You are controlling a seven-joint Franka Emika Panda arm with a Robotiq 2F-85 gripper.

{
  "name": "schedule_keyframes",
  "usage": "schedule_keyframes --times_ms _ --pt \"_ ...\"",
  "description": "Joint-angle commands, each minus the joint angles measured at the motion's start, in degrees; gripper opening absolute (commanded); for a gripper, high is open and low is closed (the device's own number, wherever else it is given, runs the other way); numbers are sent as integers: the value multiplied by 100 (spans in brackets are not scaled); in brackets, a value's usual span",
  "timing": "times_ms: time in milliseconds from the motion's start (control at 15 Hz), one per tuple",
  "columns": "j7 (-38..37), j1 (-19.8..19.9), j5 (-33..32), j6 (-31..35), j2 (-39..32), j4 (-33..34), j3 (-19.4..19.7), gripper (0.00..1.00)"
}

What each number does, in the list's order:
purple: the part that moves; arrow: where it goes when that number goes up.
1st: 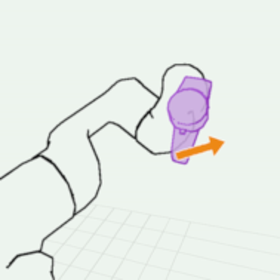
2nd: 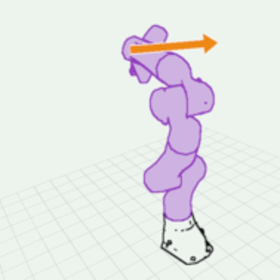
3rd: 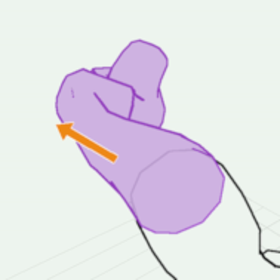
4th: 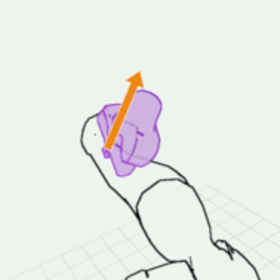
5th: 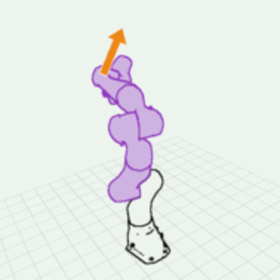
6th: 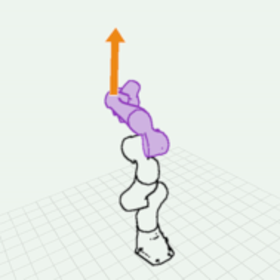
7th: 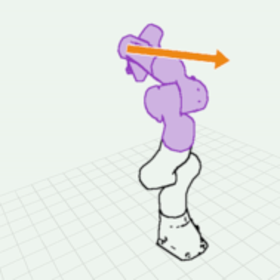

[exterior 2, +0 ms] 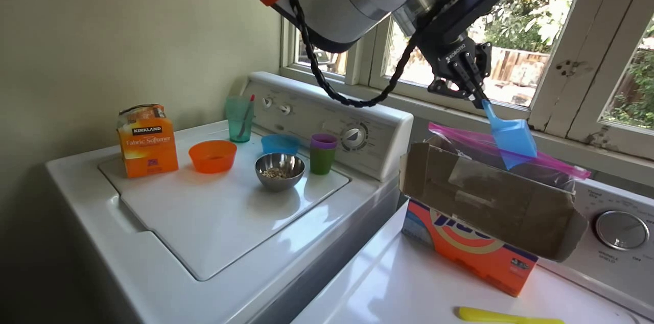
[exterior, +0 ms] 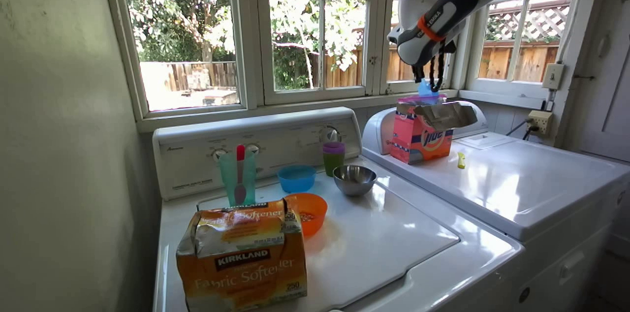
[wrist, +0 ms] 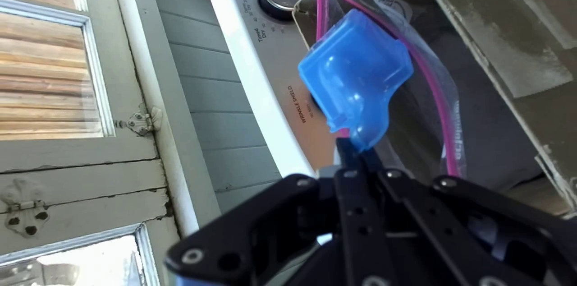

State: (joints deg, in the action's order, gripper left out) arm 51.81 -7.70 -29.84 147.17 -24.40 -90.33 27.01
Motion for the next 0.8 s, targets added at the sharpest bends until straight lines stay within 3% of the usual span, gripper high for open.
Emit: schedule_keyframes --times_ms 0,267,533,733 --pt "-525 462 -649 118 354 -335 -567 1" --pt "-815 785 -1027 143 432 -388 -931 1" --pt "-413 1190 -471 -320 534 -527 -1505 1" --pt "-830 1238 -889 37 520 -570 -1478 1"
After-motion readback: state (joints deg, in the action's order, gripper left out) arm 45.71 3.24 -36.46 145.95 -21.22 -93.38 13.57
